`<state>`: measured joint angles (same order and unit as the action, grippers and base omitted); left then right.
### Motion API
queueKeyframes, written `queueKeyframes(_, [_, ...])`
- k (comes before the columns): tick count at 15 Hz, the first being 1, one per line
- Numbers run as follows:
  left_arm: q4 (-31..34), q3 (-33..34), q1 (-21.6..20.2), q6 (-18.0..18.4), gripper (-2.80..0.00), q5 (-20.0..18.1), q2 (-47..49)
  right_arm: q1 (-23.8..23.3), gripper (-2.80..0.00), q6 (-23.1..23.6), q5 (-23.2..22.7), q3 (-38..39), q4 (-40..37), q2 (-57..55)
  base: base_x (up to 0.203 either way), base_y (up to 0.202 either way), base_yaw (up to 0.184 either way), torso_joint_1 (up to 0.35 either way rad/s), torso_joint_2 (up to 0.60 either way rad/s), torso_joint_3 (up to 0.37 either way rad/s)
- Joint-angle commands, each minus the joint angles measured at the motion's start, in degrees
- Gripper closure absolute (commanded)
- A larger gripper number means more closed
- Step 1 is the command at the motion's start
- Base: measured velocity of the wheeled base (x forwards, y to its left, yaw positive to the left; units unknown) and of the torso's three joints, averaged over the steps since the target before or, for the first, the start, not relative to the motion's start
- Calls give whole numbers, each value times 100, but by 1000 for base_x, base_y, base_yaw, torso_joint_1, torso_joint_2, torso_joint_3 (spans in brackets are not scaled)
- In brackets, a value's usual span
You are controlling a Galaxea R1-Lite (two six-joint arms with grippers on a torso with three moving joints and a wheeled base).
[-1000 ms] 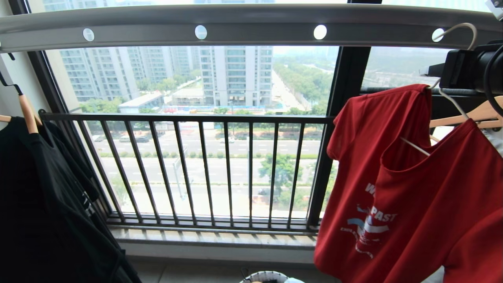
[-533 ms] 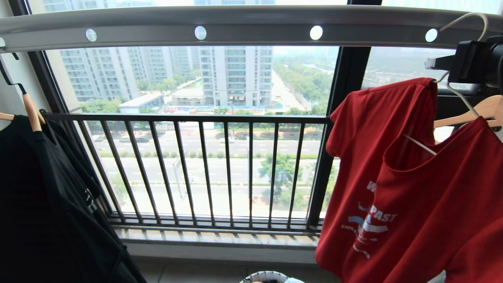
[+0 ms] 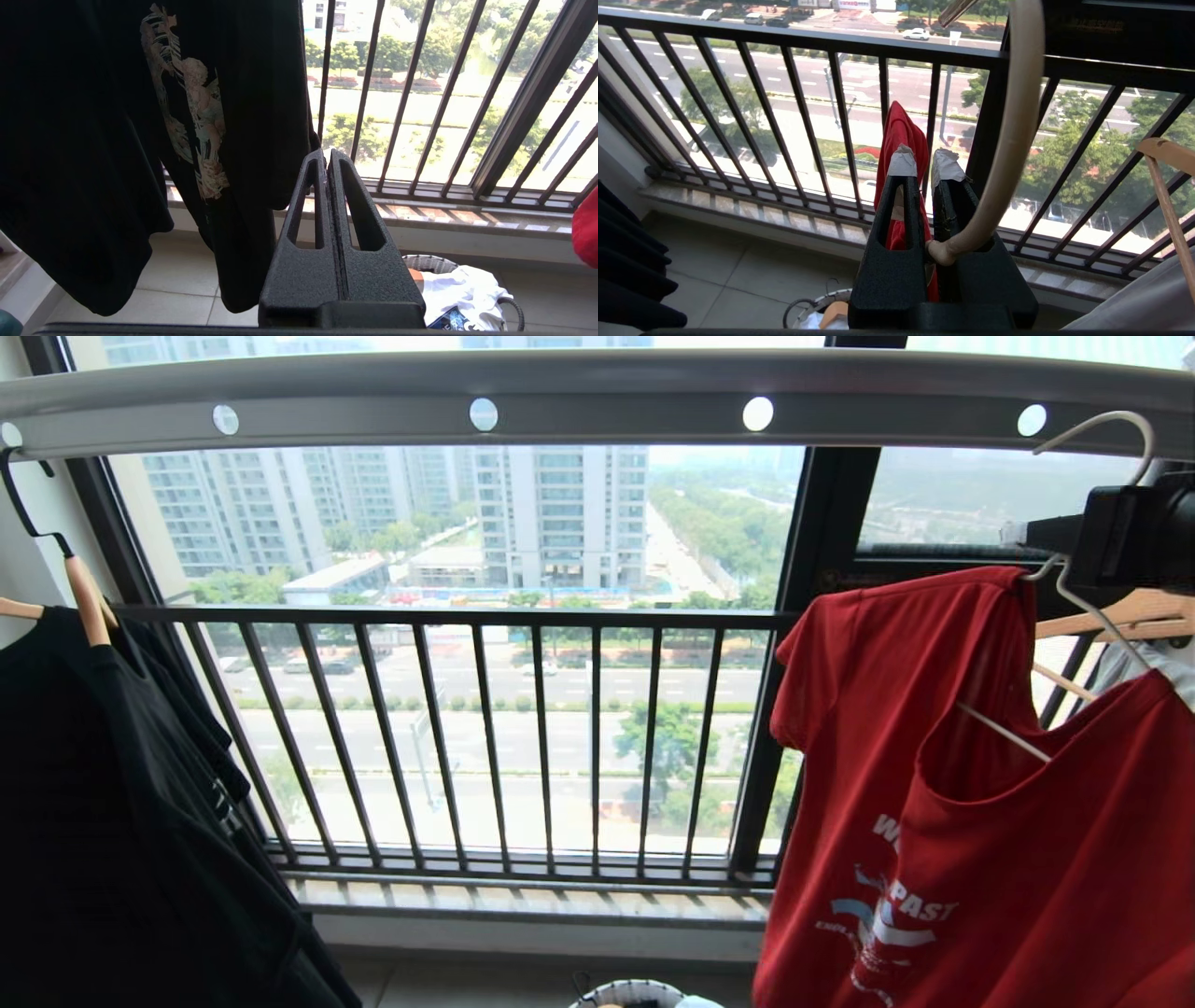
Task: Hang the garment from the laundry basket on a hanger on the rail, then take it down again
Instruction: Take the clothes off the clothes rack
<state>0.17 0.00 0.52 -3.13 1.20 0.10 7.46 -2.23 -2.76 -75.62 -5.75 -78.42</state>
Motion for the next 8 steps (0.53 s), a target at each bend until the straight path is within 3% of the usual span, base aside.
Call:
queueKeyframes(1, [0,0,0,-3,0,3,-1,140,0,-6,-210,211,-5,12,0,0,0,0,0,0])
queueKeyframes(3, [0,0,0,-3,0,3,-1,230,0,-5,-558,426,11,-18,0,0,0,0,0,0])
queueKeyframes(5, [0,0,0,-3,0,3,-1,393,0,2,-619,557,21,-139,0,0,0,0,0,0])
queueKeyframes(8, [0,0,0,-3,0,3,-1,423,0,278,-988,628,29,-350,0,0,0,0,0,0])
